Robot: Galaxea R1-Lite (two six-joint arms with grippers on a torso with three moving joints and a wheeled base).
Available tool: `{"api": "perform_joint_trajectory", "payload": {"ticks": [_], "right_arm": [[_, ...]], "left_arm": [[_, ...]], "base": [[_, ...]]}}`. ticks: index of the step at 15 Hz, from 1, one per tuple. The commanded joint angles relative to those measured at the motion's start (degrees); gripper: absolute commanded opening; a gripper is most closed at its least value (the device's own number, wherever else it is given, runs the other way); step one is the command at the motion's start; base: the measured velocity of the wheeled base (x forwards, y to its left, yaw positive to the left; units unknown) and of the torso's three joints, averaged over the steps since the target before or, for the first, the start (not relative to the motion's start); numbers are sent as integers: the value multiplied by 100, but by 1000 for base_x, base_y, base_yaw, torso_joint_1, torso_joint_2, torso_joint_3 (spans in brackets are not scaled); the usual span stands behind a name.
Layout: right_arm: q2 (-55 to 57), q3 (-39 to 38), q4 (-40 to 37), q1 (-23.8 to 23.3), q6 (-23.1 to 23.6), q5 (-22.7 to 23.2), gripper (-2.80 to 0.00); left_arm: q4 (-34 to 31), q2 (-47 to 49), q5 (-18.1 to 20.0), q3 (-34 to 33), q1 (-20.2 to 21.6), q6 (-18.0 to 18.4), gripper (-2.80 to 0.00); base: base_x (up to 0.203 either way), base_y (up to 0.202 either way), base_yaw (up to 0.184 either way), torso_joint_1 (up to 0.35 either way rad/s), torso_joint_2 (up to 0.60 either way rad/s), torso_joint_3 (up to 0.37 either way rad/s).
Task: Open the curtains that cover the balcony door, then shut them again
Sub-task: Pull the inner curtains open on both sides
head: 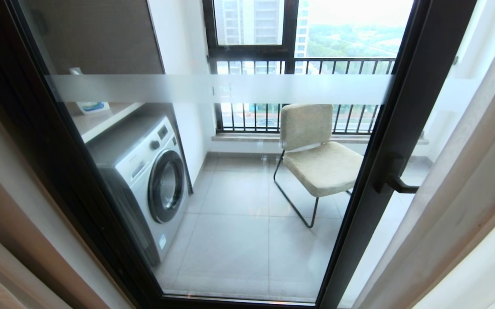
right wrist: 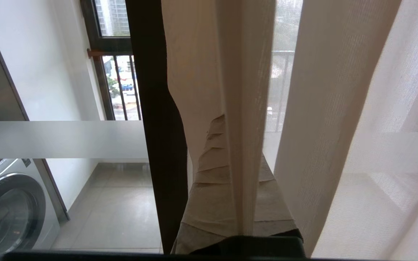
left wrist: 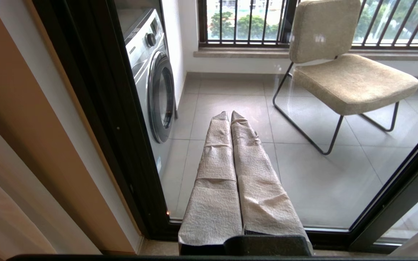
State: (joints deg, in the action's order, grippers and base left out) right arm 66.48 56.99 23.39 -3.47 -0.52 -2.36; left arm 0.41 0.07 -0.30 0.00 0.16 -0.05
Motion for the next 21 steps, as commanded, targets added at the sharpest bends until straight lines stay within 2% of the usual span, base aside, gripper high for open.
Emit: {"api": "perform_joint_trajectory", "payload": {"ticks": [1,11,21], "right_arm": [[5,-4,7,-30,-1,-1,-280],[-8,-13,-1,-94,-6,-3,-280],[-3,-43,-10,-533,-1,-10,-280]], "left_arm": [[2,1,-5,0,2,-4,-280],[2,1,-5,0,2,-13,-280],[11,1,-5,0,2,-13,-280]], "base": [[0,0,0,0,0,0],[0,-7,0,-1,0,1],[0,-183,6,3,3,1]]}}
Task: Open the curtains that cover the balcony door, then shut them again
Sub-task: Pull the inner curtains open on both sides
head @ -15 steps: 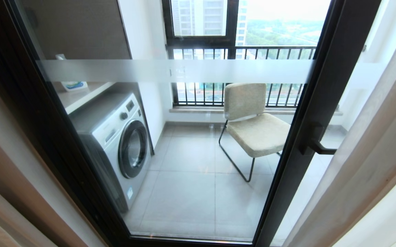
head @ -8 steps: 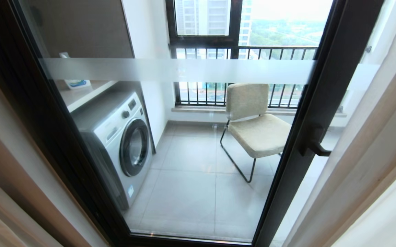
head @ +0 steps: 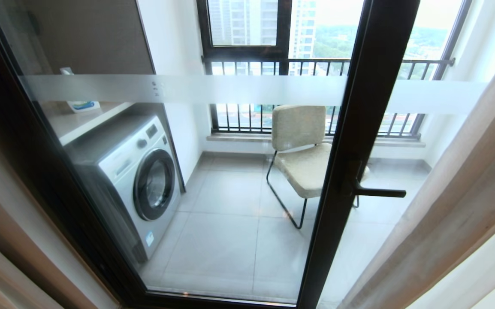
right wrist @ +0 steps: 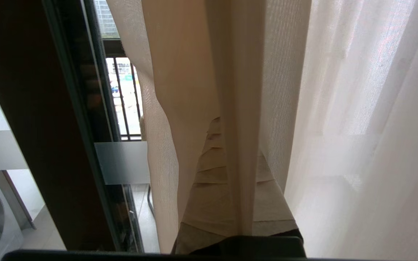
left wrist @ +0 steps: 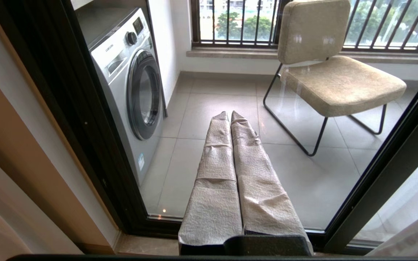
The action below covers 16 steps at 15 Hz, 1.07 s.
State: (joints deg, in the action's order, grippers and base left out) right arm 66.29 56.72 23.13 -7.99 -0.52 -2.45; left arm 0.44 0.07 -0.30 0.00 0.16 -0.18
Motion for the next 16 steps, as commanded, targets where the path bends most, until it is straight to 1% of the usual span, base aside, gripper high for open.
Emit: {"api": "perform_joint_trajectory", "payload": {"ticks": [1,9,13,16], "right_arm": [[15,-30,18,-136,-1,-1,-280],[-170,-180,-27,-422,8,8,-280],[-363,-368,-182,-422,69,0,-280],[-363,-408,-168,-519,78,-1,-280]], "left_arm": [[9,1,-5,0,2,1,-280],[9,1,-5,0,2,-8,-280],[9,1,-5,0,2,-8,-280],[9,1,-5,0,2,-8,-280]], "base": [[0,-193,4,-2,5,0],[0,-192,3,3,3,3],[0,-189,2,4,1,4],[0,-191,1,7,-1,1]]}}
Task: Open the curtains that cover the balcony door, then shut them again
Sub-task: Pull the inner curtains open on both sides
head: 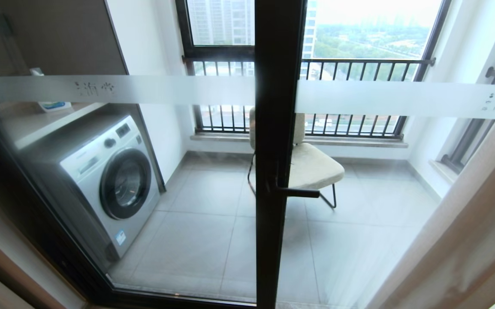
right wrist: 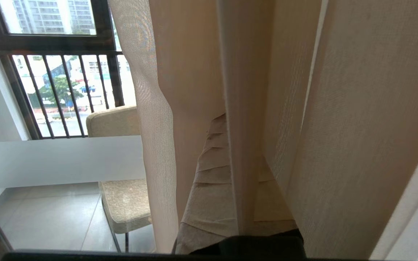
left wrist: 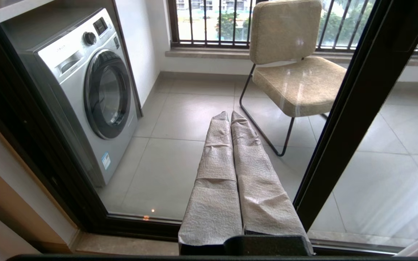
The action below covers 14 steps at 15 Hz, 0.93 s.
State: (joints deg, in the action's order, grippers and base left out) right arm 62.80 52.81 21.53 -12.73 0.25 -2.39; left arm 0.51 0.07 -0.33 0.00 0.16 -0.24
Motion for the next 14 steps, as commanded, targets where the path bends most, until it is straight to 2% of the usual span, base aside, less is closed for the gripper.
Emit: {"api": "perform_joint_trajectory", "payload": {"ticks": [1,14], "right_arm": [[-14,-16,-8,-80,2,-7,-280],[-40,-148,1,-107,-7,2,-280]], "left_arm": [[2,1,-2,0,2,-2,-280],[2,1,-2,0,2,-2,-280]], "base": [[0,-191,3,4,2,2],[0,-190,1,1,3,3]]}}
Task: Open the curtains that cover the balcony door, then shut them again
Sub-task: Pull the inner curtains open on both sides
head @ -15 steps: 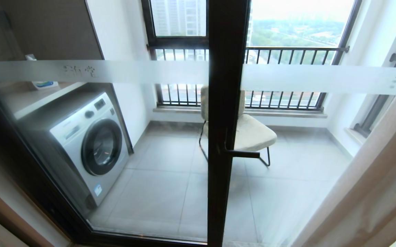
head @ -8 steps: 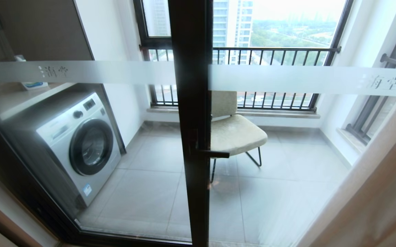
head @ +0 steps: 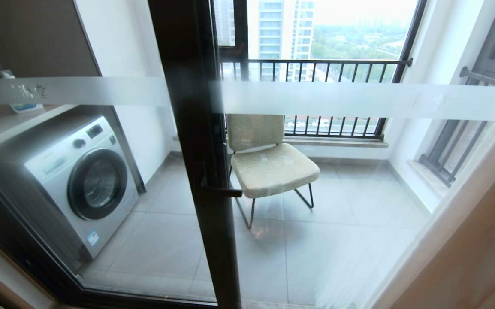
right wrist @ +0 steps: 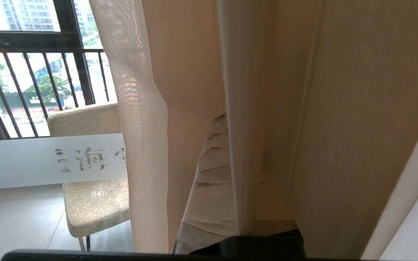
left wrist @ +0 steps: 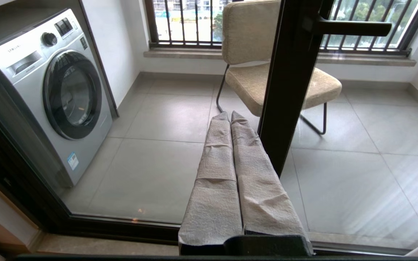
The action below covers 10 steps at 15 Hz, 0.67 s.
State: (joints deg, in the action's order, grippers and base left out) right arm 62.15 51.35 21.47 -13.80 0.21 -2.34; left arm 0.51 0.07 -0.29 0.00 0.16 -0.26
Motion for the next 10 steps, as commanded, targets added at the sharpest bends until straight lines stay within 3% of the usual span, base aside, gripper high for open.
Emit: {"api": "perform_joint_trajectory", "payload": {"ticks": [1,10], "right_arm": [[25,6,13,0,-3,-3,-280],[61,-11,-11,0,-3,14,-280]], "left_arm": [[2,1,-6,0,2,0,-280],[2,1,-6,0,2,0,-280]], "base": [[0,-195,-6,7,7,2],[0,-187,1,2,3,0]]}}
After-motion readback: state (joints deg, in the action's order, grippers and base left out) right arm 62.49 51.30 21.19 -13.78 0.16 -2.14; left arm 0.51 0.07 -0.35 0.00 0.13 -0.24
